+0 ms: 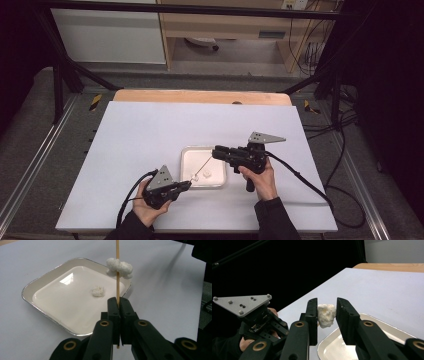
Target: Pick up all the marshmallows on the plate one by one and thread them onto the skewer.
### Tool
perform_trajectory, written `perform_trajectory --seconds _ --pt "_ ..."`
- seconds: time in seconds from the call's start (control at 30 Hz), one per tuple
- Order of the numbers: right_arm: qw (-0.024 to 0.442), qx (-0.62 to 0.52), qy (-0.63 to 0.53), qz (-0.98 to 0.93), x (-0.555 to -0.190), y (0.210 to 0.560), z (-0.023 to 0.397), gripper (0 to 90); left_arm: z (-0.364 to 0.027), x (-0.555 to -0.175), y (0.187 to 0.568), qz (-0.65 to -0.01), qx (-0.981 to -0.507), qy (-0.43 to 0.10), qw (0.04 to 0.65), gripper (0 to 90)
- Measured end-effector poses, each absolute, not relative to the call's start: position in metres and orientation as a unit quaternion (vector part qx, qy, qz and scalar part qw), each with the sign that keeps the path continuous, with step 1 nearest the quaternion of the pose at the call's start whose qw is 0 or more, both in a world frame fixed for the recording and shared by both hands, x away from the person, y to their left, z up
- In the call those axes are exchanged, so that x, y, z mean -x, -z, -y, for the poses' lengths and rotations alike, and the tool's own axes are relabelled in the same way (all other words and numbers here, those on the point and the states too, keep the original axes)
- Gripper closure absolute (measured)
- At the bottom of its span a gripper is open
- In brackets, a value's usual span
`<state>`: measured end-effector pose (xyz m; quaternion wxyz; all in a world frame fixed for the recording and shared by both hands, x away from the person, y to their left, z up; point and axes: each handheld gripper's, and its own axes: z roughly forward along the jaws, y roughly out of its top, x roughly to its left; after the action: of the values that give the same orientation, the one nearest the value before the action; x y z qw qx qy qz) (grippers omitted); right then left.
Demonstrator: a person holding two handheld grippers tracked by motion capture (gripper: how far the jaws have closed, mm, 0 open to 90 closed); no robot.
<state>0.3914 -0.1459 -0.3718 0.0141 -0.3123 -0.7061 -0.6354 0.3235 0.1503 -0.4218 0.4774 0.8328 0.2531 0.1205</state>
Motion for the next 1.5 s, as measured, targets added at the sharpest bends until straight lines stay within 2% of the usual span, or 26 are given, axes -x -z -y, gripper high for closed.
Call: perform_trajectory --seconds 0.4,0.83,1.23,1.5 --pt "0.041 0.309 0.629 0.712 -0.391 0.379 0.14 74.7 -0.15 -0.323 0.422 -0.243 -0.835 -0.128 0.477 88.6" --pt "0.017 0.321 0.659 0.68 -0.383 0.386 0.131 79.5 -0.154 -0.322 0.421 -0.276 -0.812 -0.134 0.496 88.7" --pt "0.037 0.335 0.683 0.648 -0.379 0.394 0.122 81.1 -0.151 -0.317 0.423 -0.283 -0.801 -0.156 0.504 88.9" --pt "0.034 0.336 0.687 0.643 -0.374 0.399 0.118 81.8 -0.148 -0.317 0.425 -0.29 -0.803 -0.152 0.498 88.9"
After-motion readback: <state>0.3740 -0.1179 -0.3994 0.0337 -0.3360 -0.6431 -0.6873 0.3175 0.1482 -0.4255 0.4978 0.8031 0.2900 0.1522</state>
